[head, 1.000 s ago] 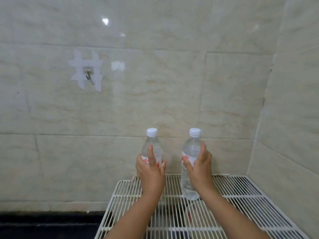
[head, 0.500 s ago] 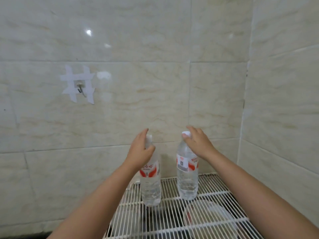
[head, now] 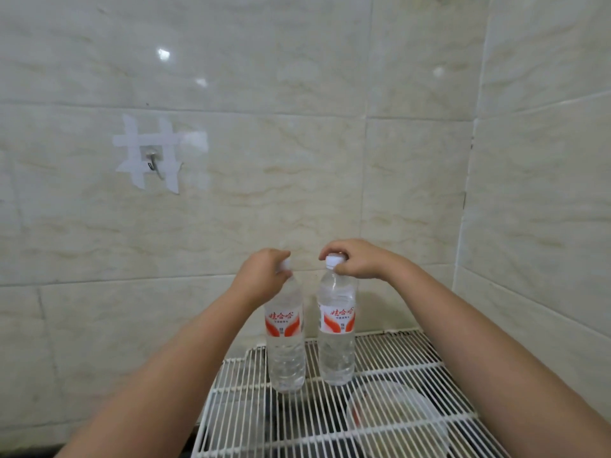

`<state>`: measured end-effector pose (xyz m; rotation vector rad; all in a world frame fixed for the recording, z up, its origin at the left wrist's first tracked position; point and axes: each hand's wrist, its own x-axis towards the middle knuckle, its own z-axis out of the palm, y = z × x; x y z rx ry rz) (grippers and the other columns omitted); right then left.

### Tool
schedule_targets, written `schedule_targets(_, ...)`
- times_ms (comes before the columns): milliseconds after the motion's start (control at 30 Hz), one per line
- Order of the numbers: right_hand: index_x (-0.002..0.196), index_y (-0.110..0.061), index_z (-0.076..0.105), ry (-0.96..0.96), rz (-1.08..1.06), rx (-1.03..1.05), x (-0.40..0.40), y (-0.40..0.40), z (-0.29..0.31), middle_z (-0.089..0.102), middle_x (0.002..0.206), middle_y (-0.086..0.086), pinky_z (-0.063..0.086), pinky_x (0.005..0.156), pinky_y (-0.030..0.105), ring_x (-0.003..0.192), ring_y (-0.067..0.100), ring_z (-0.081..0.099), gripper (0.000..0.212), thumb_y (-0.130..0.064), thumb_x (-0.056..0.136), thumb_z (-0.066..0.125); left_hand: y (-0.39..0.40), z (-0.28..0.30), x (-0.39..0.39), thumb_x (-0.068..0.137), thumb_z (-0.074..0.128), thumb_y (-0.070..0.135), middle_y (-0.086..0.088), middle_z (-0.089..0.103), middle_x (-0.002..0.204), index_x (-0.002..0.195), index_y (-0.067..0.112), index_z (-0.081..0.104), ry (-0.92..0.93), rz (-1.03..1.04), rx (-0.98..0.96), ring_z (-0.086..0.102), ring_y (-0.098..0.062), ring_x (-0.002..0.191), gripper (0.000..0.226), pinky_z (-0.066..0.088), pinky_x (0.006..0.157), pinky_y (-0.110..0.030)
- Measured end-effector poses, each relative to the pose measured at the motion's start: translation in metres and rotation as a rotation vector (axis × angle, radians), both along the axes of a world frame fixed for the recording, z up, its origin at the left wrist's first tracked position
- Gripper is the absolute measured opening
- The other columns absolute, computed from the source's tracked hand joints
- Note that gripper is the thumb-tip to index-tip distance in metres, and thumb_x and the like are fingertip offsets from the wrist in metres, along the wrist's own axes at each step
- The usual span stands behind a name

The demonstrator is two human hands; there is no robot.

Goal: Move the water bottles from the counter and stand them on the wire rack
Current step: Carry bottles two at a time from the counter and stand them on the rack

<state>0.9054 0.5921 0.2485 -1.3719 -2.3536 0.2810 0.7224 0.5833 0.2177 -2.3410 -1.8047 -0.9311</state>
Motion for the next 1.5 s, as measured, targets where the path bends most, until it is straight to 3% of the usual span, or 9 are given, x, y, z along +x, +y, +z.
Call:
schedule_targets(167, 0.13, -0.016, 0.046, -0.111, -0.04, 0.078, -0.005, 0.008, -0.007, 0.045, 0.141, 0.005, 0.032, 0.103, 0.028, 0.13, 0.021, 0.04, 0.045, -0.021, 0.086, 0.056, 0.001, -0.005, -0.001, 0.087, 0.058, 0.02, -0.01, 0.048, 0.138, 0.132, 0.013, 0.044, -0.069, -0.006, -0.013, 0.045, -0.025, 0.125, 0.048, 0.036, 0.102, -0.033)
schedule_targets(333, 0.129, -0.017, 0.047, -0.167, -0.142, 0.128, -0.007, 0.012, -0.007, 0.048, 0.136, 0.008, 0.045, 0.086, 0.032, 0.114, 0.027, 0.052, 0.044, -0.025, 0.086, 0.057, 0.006, -0.003, -0.001, 0.081, 0.065, 0.017, -0.007, 0.056, 0.131, 0.123, 0.019, 0.054, -0.369, 0.062, -0.049, 0.053, -0.024, 0.118, 0.044, 0.045, 0.094, -0.035)
schedule_targets(433, 0.131, -0.014, 0.044, -0.081, -0.143, 0.148, -0.013, 0.017, -0.007, 0.046, 0.138, 0.01, 0.044, 0.08, 0.03, 0.116, 0.028, 0.05, 0.051, -0.021, 0.083, 0.062, 0.014, -0.002, 0.006, 0.082, 0.064, 0.018, -0.007, 0.057, 0.131, 0.124, 0.019, 0.054, -0.388, 0.101, -0.022, 0.052, -0.024, 0.119, 0.043, 0.045, 0.096, -0.035)
schedule_targets(500, 0.13, -0.011, 0.044, -0.037, -0.156, 0.167, -0.013, 0.023, -0.009, 0.047, 0.137, 0.011, 0.041, 0.087, 0.03, 0.121, 0.027, 0.047, 0.054, -0.021, 0.081, 0.065, 0.02, -0.004, 0.01, 0.082, 0.063, 0.018, -0.007, 0.057, 0.13, 0.125, 0.018, 0.053, -0.362, 0.082, -0.014, 0.052, -0.024, 0.119, 0.044, 0.043, 0.097, -0.034)
schedule_targets(900, 0.114, -0.007, 0.056, 0.083, -0.084, 0.098, -0.017, 0.058, -0.012, 0.058, 0.119, 0.013, 0.037, 0.076, 0.024, 0.106, 0.025, 0.054, 0.038, -0.014, 0.078, 0.067, 0.048, -0.01, 0.01, 0.082, 0.064, 0.018, -0.01, 0.061, 0.124, 0.124, 0.014, 0.054, -0.347, 0.024, -0.01, 0.057, -0.024, 0.113, 0.043, 0.043, 0.091, -0.029)
schedule_targets(1133, 0.124, -0.01, 0.052, 0.131, -0.025, 0.054, -0.012, 0.063, -0.016, 0.056, 0.126, 0.011, 0.04, 0.087, 0.027, 0.111, 0.024, 0.053, 0.044, -0.013, 0.081, 0.064, 0.051, -0.017, 0.011, 0.082, 0.064, 0.021, -0.01, 0.062, 0.123, 0.125, 0.017, 0.053, -0.381, 0.039, 0.01, 0.057, -0.024, 0.113, 0.044, 0.045, 0.092, -0.03)
schedule_targets(1500, 0.126, -0.013, 0.051, 0.223, -0.049, 0.116, -0.013, 0.058, -0.027, 0.055, 0.127, 0.012, 0.039, 0.089, 0.026, 0.113, 0.025, 0.052, 0.045, -0.013, 0.082, 0.062, 0.046, -0.024, 0.017, 0.083, 0.063, 0.025, -0.011, 0.063, 0.121, 0.126, 0.019, 0.051, -0.394, 0.087, 0.069, 0.058, -0.026, 0.11, 0.045, 0.046, 0.087, -0.032)
